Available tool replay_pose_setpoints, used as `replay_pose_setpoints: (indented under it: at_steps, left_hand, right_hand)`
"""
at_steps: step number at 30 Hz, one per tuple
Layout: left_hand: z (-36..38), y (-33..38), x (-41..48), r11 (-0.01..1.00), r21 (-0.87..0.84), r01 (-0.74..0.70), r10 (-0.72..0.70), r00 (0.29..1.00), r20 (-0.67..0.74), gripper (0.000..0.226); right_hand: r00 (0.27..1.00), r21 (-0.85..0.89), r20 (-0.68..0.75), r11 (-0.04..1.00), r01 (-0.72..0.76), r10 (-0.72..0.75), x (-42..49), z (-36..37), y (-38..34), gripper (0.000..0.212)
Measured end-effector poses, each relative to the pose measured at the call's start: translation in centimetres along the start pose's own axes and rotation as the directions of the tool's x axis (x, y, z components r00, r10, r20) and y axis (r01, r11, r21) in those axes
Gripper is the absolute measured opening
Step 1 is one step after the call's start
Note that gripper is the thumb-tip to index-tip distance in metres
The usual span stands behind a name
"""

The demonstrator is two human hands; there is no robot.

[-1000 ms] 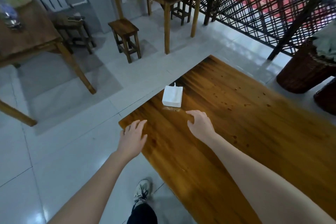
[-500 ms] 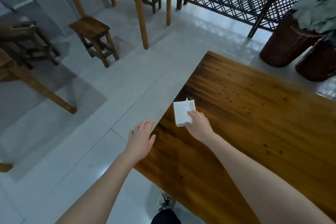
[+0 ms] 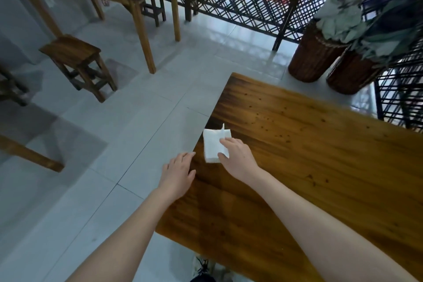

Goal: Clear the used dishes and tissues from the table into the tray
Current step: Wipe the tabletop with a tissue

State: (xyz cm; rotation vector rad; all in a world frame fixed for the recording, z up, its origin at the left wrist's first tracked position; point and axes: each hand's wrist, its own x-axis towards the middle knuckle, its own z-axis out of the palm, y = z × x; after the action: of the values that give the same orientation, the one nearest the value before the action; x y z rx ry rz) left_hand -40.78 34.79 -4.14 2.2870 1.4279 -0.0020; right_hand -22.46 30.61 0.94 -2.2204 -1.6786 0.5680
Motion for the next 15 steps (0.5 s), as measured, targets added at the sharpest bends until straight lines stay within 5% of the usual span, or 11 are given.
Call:
replay_pose_setpoints:
  at_steps: [13,15]
  left_hand:
    - [-0.5,2.0,-3.0,1.0,-0.009,0.011,-0.012,0.999,-0.053,0.054]
    - [-0.3,2.1,-3.4,1.0,-0.003,0.01,-0.01,0.998,-0.07,0.054]
  right_hand:
    - [0.996,0.003,-0.07,0.999,0.05,-0.05,-2.8,-2.0,0.7,0.04]
    - [0.982,0.039,-0.164,0.994,0.098,-0.091,-3.2,-2.1,0.8,0.039]
